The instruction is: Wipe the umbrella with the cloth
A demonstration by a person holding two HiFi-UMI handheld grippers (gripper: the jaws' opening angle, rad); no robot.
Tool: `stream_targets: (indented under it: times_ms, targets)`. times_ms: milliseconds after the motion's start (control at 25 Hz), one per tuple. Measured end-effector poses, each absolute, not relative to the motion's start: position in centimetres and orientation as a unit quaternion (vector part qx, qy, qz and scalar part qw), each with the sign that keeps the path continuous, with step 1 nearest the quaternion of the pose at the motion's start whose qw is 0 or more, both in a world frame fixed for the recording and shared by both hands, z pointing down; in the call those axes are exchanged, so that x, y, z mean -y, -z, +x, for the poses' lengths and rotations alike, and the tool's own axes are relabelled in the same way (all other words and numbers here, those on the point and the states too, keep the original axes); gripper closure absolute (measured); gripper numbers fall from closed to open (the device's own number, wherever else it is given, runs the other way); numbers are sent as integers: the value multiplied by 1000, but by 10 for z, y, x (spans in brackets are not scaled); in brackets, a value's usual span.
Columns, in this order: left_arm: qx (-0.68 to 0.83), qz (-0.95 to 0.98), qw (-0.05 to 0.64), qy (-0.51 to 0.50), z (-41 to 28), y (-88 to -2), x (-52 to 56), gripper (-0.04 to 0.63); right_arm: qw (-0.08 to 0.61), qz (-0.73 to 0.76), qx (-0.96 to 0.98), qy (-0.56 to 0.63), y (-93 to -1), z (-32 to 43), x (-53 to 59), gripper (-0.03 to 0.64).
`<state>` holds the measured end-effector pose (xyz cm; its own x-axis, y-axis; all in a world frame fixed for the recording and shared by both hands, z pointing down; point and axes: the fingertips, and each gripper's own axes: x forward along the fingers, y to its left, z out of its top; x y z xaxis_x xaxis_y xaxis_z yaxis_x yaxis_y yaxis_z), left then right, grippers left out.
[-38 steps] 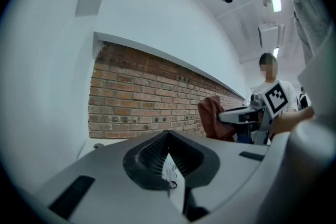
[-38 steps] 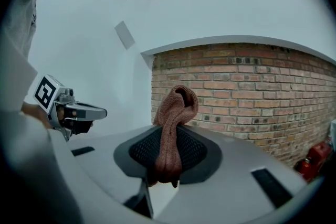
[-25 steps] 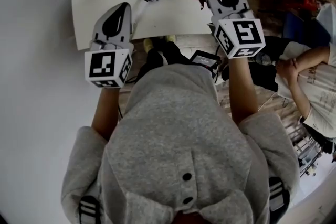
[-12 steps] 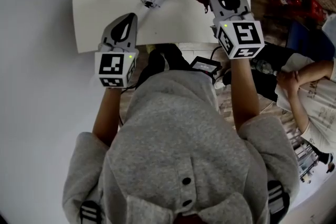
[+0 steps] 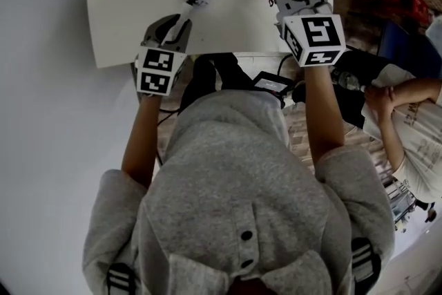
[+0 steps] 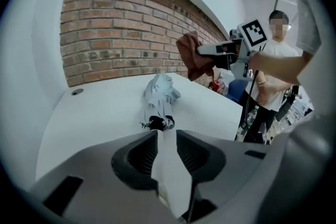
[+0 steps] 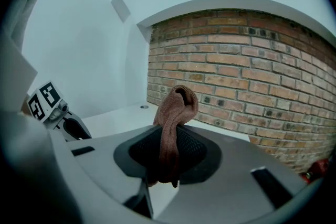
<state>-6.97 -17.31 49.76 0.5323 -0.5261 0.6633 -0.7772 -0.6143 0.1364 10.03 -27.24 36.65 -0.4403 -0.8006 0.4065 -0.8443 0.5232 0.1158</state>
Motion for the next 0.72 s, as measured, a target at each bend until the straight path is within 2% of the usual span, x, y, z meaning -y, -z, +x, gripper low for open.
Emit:
stream_targets:
  times_ms: [120, 240, 720]
  targets:
    - [379, 841, 227, -312, -71, -512, 171, 440, 215, 484, 846, -60, -375, 100, 272, 523]
    - [381, 835, 224, -329, -72, -518, 176, 422, 220, 488, 842, -73, -382, 105, 273, 523]
    - [363, 815, 236, -386, -73, -555, 181, 414, 237, 487, 837, -82, -400, 111, 300, 523]
